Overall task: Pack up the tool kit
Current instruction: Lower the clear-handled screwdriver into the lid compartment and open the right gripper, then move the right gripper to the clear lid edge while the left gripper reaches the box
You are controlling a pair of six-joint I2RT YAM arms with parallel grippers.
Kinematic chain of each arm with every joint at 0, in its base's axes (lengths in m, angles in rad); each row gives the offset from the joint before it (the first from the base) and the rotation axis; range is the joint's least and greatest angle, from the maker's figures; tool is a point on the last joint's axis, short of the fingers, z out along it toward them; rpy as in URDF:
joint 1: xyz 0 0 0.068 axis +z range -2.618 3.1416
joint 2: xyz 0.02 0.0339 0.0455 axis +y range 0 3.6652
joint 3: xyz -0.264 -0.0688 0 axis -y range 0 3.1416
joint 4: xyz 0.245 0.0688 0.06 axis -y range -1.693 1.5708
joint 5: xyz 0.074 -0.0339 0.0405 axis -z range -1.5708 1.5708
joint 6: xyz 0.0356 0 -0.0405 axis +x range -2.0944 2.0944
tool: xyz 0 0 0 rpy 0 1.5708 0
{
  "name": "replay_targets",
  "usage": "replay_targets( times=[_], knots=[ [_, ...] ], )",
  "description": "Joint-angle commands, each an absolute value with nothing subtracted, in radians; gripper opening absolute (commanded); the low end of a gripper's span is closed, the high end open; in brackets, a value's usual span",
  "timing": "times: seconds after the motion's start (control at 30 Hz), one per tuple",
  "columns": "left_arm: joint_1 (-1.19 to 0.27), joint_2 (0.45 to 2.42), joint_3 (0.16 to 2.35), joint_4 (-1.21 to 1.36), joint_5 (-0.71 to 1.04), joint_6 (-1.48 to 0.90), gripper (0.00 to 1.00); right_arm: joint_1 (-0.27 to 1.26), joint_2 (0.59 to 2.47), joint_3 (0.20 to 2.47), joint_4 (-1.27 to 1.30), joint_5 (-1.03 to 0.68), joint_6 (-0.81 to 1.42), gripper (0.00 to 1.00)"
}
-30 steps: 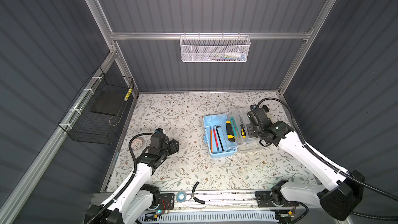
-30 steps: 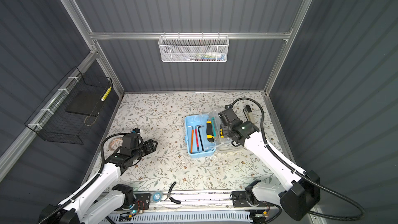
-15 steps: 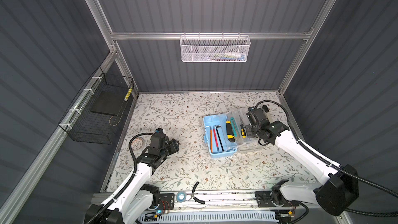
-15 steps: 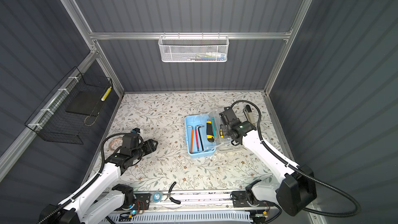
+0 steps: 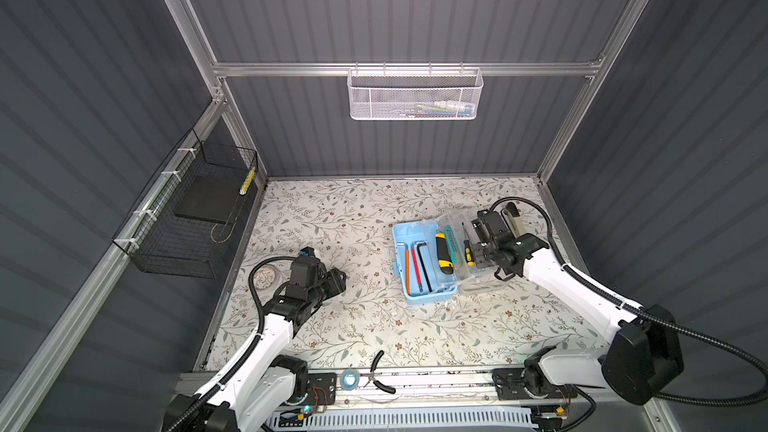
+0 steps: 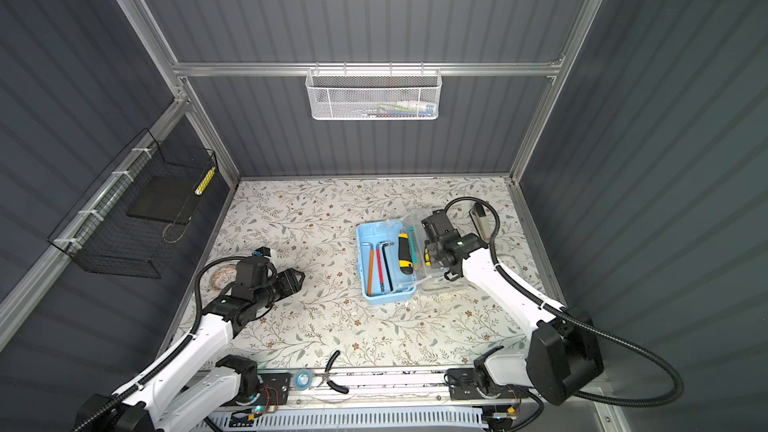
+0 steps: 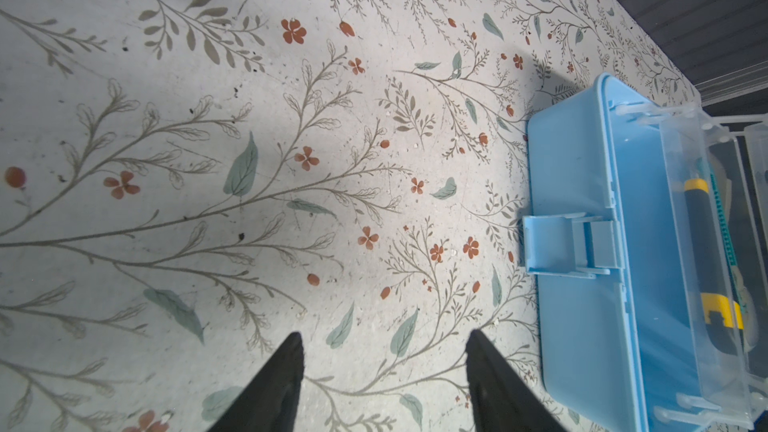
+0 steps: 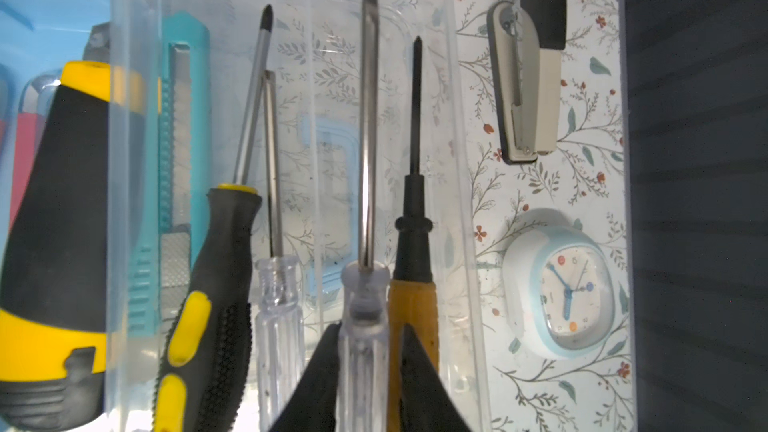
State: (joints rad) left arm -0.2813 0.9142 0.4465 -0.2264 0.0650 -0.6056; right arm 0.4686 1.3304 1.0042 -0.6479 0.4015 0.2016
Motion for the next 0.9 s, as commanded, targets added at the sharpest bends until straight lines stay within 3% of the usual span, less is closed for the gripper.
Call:
replay_targets(
  times=[0.0, 0.43, 0.63, 0.87],
  knots=[
    [-0.282, 0.915, 0.442, -0.226, 0.082, -0.613, 0.63, 0.47, 1.311, 0.999, -0.648, 0.4, 0.211, 0.32],
    [-0.326, 1.004, 0.503, -0.183, 0.068, -0.618, 0.63, 0.471, 1.201, 1.004, -0.654, 0.359, 0.249, 0.35],
    [-0.437, 1.106, 0.638, -0.188, -0.003, -0.596, 0.63, 0.454, 1.007, 0.901, -0.605, 0.431, 0.5, 0.37],
    [-0.498, 1.3, 0.786, -0.104, -0.003, -0.584, 0.64, 0.396, 0.745, 0.746, -0.671, 0.36, 0.729, 0.43]
  ],
)
